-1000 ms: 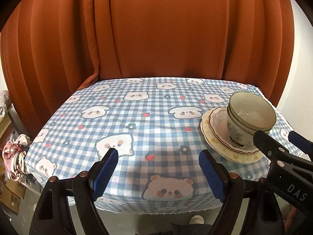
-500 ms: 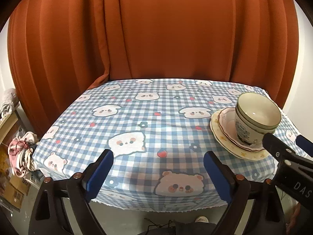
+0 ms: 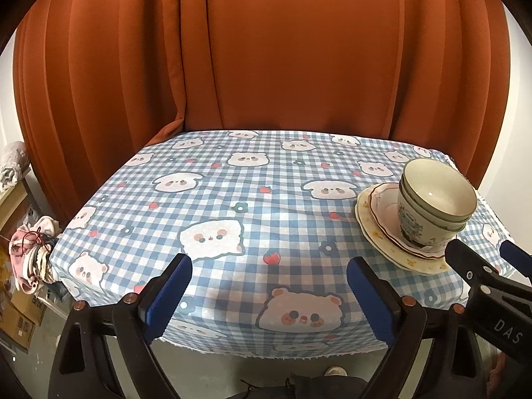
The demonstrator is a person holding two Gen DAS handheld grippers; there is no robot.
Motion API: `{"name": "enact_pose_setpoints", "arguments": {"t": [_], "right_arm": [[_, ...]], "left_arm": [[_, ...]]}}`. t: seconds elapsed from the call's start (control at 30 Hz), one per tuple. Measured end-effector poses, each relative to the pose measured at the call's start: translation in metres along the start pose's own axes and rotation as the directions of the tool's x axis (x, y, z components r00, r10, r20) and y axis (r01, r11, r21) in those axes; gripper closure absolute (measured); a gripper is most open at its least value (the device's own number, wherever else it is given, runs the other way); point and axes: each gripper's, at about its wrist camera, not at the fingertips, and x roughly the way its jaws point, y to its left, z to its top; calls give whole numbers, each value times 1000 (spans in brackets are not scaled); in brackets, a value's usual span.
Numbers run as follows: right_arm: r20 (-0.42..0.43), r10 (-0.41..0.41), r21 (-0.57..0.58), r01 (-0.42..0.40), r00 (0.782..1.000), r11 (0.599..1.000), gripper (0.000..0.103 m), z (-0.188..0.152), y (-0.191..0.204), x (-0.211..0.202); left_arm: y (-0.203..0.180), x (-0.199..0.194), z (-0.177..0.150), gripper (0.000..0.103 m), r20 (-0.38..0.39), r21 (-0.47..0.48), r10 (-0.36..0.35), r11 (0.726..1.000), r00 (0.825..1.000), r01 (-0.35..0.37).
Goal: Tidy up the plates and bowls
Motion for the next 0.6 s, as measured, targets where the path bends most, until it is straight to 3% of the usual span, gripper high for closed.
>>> {"name": "enact_pose_setpoints", "arguments": {"t": [0.6], "right_arm": [[-7, 1, 1, -1, 1000, 1000, 0, -1, 1, 2]], "left_arm": [[1, 1, -1, 8, 3, 9, -4, 1000, 1000, 4]]}}
